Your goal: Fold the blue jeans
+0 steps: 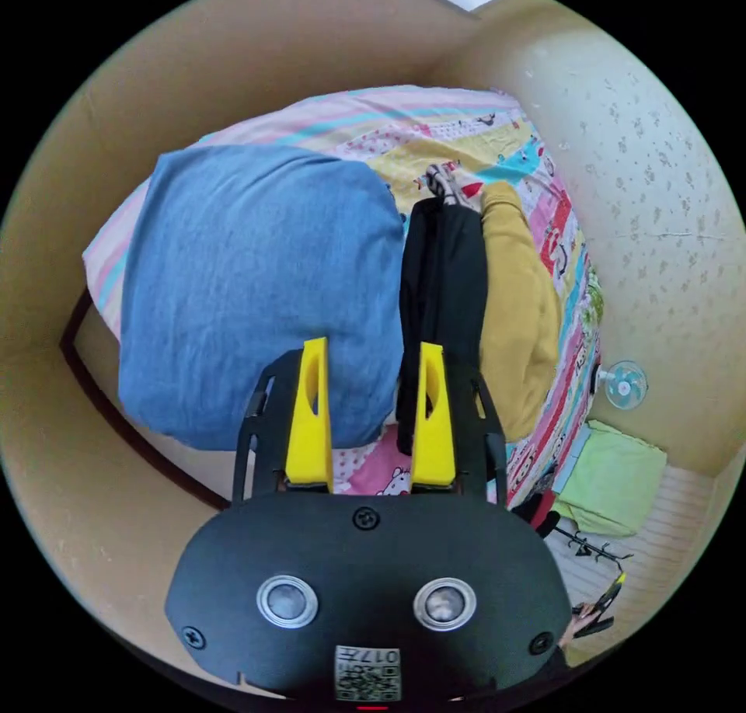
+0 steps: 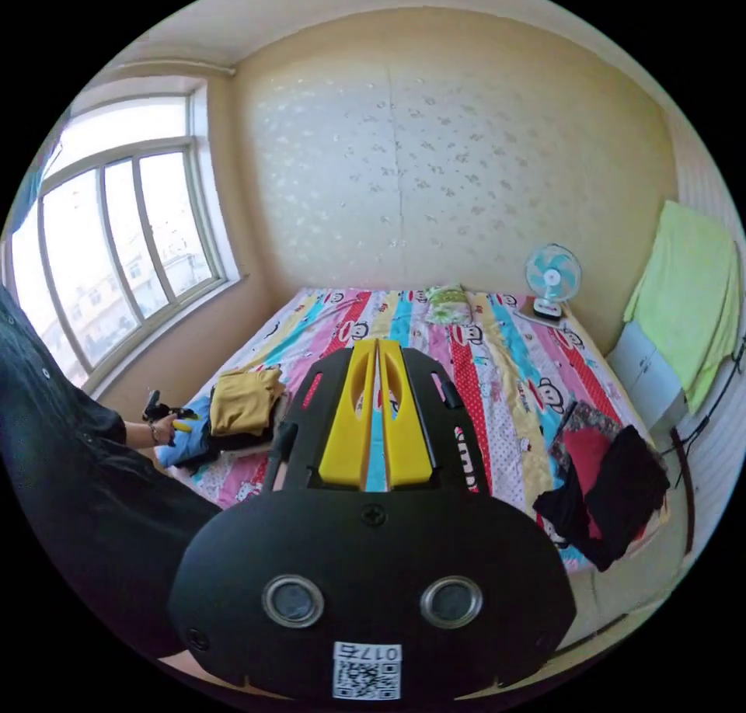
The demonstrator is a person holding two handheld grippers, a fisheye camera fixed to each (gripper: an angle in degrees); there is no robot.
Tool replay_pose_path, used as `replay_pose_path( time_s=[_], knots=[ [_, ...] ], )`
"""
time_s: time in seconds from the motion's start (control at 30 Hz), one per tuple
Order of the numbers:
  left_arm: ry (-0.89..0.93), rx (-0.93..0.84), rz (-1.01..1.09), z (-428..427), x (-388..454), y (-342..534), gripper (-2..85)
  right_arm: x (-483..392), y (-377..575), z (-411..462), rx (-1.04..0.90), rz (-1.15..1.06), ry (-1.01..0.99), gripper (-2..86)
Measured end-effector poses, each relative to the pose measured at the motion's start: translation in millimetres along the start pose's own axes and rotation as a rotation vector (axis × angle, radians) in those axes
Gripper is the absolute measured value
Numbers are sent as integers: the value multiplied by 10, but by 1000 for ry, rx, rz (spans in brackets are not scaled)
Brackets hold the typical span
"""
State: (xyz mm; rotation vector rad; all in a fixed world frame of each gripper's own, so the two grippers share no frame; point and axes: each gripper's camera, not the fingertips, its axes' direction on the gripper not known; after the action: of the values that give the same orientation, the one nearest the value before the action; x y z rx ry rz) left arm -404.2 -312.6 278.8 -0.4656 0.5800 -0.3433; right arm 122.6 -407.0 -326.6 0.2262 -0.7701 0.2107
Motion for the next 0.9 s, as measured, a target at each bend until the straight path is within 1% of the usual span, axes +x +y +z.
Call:
replay_pose_path(
  time_s=[0.03, 0.1, 0.2, 0.27, 0.3, 0.33, 0.37, 0.4, 0.43, 0.47, 0.53, 0.57, 0.6, 0.63, 0.67, 0.73, 0.77, 0.8, 0.83, 0.87, 0.9],
  knots=[
    [-86, 2, -30, 133, -100, -26, 94, 50, 72, -60, 12, 48, 23, 5],
    [-97, 25, -13, 280, -246, -34, 75, 78, 134, -106, 31, 93, 23, 5],
    [-90, 38, 5, 421, -550, -48, 58, -10, 193, -38, 32, 71, 16, 5],
    [20, -1, -22, 460, -879, -101, 26, -89, 285, 85, 40, 53, 30, 6],
    [158, -14, -79, 435, -1195, -127, 17, -98, 312, 114, 47, 49, 27, 6],
    [338, -4, -109, 366, -1510, -129, 10, -97, 361, 168, 62, 46, 10, 6],
    [430, 12, -101, 307, -1645, -118, 8, -75, 405, 217, 78, 42, -21, 6],
    [580, 69, -48, 124, -1858, -67, 3, -58, 425, 240, 87, 38, -41, 6],
    [686, 145, 49, -145, -2014, 19, 0, -18, 460, 287, 108, 21, -91, 7],
    [720, 173, 102, -291, -2073, 68, -1, 23, 490, 333, 129, 2, -147, 8],
    [831, 286, 306, -913, -2202, 305, -4, 80, 523, 407, 168, -31, -235, 11],
    [862, 320, 354, -1076, -2214, 370, -5, 108, 537, 461, 200, -56, -294, 14],
    [919, 379, 453, -1393, -2202, 485, -5, 118, 542, 491, 218, -73, -327, 16],
    [958, 421, 568, -1700, -2117, 592, -5, 130, 544, 557, 251, -108, -390, 22],
    [972, 440, 630, -1850, -2048, 651, -5, 131, 536, 634, 276, -143, -456, 30],
    [995, 503, 889, -2385, -1633, 945, -5, 115, 503, 765, 296, -178, -557, 49],
    [1001, 518, 952, -2497, -1508, 1032, -4, 74, 479, 858, 295, -208, -629, 65],
    [1043, 545, 1065, -2690, -1262, 1205, -3, 46, 474, 903, 293, -224, -665, 72],
    [1132, 567, 1173, -2843, -1037, 1364, -3, -28, 483, 996, 290, -259, -737, 85],
    [1187, 576, 1218, -2910, -930, 1438, -2, -122, 523, 1096, 290, -294, -811, 92],
    [1293, 593, 1272, -3023, -728, 1564, -2, -174, 552, 1149, 288, -311, -848, 96]
  ],
)
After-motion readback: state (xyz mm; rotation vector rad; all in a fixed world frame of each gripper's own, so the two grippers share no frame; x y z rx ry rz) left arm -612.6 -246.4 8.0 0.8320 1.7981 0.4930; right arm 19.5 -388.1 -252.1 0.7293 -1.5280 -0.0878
